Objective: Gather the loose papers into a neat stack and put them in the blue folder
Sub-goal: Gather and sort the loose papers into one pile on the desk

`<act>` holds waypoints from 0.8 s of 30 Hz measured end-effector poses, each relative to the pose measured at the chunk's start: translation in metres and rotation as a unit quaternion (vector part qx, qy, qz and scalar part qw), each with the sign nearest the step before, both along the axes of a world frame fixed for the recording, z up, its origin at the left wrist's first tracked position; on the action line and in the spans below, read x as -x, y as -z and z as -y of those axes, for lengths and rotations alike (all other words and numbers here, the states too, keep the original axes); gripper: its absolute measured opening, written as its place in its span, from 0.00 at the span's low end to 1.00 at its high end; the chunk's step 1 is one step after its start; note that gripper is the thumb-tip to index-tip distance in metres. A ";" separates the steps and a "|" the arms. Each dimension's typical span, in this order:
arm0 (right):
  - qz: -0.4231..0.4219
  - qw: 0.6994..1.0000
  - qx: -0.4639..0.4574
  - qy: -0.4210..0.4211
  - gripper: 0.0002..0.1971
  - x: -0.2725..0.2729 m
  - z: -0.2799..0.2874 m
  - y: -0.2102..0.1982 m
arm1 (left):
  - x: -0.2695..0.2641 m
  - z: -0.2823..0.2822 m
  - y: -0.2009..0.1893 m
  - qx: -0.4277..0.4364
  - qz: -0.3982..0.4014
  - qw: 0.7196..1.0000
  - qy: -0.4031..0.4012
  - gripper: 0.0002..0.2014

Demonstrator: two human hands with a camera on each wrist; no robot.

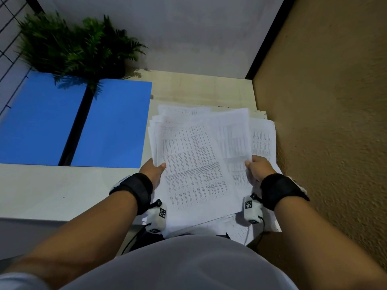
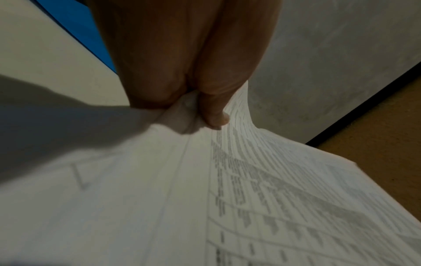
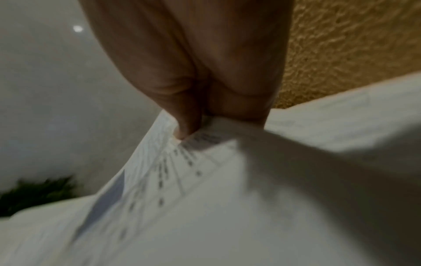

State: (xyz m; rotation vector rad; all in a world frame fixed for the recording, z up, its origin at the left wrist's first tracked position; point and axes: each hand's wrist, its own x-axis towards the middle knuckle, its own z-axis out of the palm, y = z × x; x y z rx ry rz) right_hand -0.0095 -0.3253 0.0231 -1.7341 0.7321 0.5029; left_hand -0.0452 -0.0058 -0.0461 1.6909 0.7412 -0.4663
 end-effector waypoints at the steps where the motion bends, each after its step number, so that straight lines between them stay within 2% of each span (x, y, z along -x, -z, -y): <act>1: -0.015 1.000 0.004 -0.021 0.10 0.002 -0.002 0.001 | 0.000 0.004 -0.011 -0.011 0.001 1.000 0.009 0.20; 5: -0.015 0.994 0.037 -0.105 0.11 0.008 -0.027 0.020 | -0.001 0.004 -0.008 -0.013 -0.005 1.000 0.017 0.21; 8: 0.013 0.978 0.096 -0.186 0.10 0.013 -0.048 0.028 | -0.001 0.001 0.002 0.005 -0.018 1.000 -0.020 0.31; 10: 0.019 0.975 0.088 -0.203 0.09 0.011 -0.046 0.031 | -0.002 -0.001 0.005 -0.009 -0.024 0.999 -0.031 0.31; 12: 0.051 0.975 0.126 -0.175 0.07 0.006 -0.031 0.030 | -0.002 -0.001 0.003 -0.017 -0.031 0.999 -0.027 0.32; 13: 0.062 0.969 0.186 -0.148 0.12 0.001 -0.017 0.030 | -0.003 0.000 0.002 -0.027 -0.033 0.999 -0.025 0.32; 15: 0.028 0.935 0.331 -0.122 0.37 -0.004 0.009 0.027 | -0.006 -0.001 0.000 -0.058 -0.038 0.997 -0.024 0.27; 16: -0.001 0.919 0.374 -0.128 0.49 -0.005 0.019 0.027 | -0.006 -0.002 -0.002 -0.071 -0.043 0.996 -0.023 0.24; 18: -0.033 0.910 0.386 -0.146 0.64 -0.004 0.032 0.028 | -0.008 -0.004 -0.003 -0.082 -0.049 0.995 -0.018 0.23; 21: -0.042 0.911 0.388 -0.134 0.72 -0.001 0.035 0.033 | -0.011 -0.008 -0.001 -0.088 -0.051 0.995 -0.021 0.25; 24: -0.047 0.950 0.302 -0.069 0.76 -0.001 0.030 0.041 | -0.010 -0.006 -0.003 -0.113 -0.056 0.992 0.002 0.26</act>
